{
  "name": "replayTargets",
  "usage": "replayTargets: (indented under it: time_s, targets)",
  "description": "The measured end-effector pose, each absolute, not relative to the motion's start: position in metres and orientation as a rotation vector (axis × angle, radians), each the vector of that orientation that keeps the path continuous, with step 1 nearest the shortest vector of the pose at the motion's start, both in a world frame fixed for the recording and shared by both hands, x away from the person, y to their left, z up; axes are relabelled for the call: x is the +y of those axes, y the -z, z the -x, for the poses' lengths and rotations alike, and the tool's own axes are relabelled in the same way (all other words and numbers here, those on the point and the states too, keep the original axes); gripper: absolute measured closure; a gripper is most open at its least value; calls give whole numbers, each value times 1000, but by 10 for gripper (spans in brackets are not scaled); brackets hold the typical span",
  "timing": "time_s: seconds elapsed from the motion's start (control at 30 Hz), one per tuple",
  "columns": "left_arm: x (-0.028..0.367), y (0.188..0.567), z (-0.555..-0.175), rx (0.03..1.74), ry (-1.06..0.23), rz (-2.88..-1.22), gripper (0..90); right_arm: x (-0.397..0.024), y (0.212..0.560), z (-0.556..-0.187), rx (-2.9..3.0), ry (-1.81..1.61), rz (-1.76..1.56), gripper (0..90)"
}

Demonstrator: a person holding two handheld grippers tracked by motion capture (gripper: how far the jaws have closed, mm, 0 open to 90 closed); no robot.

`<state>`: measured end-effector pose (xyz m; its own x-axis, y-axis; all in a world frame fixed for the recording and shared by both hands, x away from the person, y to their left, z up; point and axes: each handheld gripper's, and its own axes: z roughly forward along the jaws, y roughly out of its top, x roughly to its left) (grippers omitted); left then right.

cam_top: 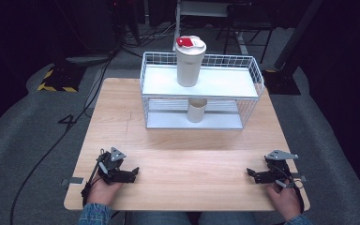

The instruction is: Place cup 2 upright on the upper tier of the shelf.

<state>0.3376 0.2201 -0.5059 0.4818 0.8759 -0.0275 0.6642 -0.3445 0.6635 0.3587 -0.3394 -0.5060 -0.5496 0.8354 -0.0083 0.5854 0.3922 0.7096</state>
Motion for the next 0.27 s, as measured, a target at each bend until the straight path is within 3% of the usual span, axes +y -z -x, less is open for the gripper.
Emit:
replayTargets:
  time_s: [0.27]
  targets:
    - [220, 506, -338, 1274, -449, -2109, 2, -339, 506, -359, 2290, -948, -1234, 6]
